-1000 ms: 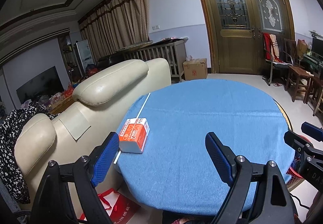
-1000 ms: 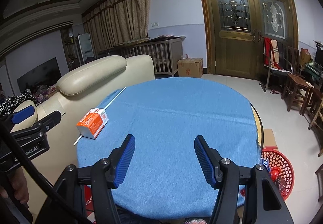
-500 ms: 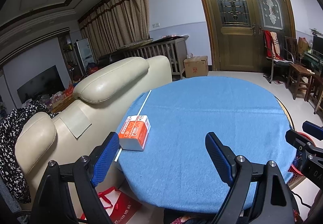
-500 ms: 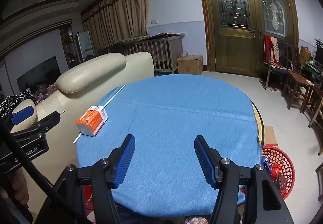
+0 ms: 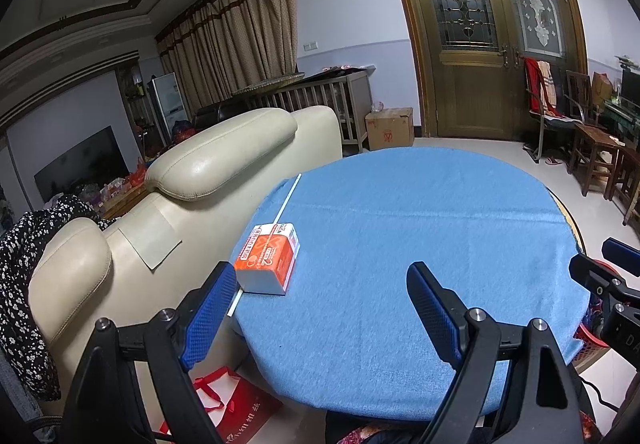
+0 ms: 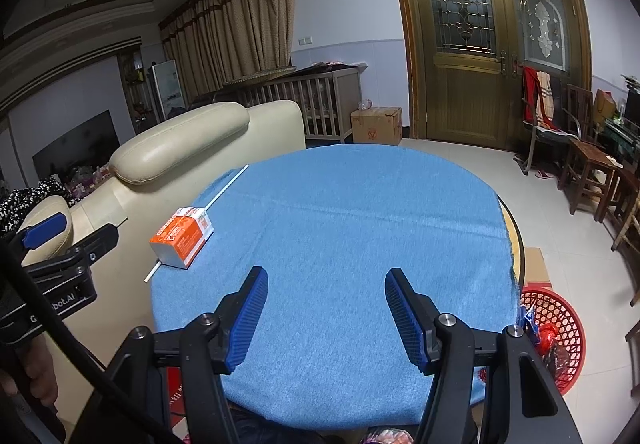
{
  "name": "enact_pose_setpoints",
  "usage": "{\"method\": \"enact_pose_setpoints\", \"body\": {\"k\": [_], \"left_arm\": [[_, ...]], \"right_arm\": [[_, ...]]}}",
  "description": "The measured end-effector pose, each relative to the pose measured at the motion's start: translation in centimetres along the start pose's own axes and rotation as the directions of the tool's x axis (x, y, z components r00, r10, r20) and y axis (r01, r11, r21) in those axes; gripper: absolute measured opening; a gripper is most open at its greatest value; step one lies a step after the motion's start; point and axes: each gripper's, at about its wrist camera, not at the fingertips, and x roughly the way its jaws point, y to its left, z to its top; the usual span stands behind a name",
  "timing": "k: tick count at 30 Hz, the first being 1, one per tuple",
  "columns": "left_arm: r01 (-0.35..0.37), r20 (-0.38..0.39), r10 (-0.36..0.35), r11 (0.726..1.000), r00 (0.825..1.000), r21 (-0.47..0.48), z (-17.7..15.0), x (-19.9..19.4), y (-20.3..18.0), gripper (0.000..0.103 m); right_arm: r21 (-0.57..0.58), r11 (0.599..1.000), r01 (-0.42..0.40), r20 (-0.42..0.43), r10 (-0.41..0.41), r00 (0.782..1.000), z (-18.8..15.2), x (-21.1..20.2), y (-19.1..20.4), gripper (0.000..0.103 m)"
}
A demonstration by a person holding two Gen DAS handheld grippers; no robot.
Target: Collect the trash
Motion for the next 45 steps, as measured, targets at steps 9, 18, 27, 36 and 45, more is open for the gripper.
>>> {"method": "enact_pose_setpoints", "body": {"k": [9, 18, 27, 36, 45], "left_arm": [[0.003, -0.008, -0.003, 1.0, 1.0, -0.002, -0.1, 0.1, 0.2, 0.087], [0.004, -0.01, -0.004, 1.0, 1.0, 0.0, -0.1, 0.2, 0.0, 0.088], [0.008, -0.013, -0.008, 1.0, 1.0, 0.003, -0.2, 0.4, -0.1, 0.087], [0.011, -0.016, -0.011, 1.0, 1.0, 0.005, -0.3, 0.4, -0.2, 0.087], [0.015, -0.031, -0.014, 1.0, 0.999, 0.014, -0.4, 1.2, -0.5, 0.088]], "right_arm": [[-0.005, 1.0, 0.001, -0.005, -0.001, 1.0, 0.0, 0.1, 0.0, 0.065], [0.0, 1.0, 0.001, -0.008, -0.001, 1.0, -0.1, 0.1, 0.1, 0.065], [0.002, 1.0, 0.0, -0.01, 0.0, 1.0, -0.1, 0.2, 0.1, 0.065], [0.003, 1.0, -0.002, -0.016, 0.002, 1.0, -0.2, 0.4, -0.1, 0.065], [0.014, 1.0, 0.003, -0.032, -0.002, 0.999, -0.6, 1.1, -0.5, 0.065]]}}
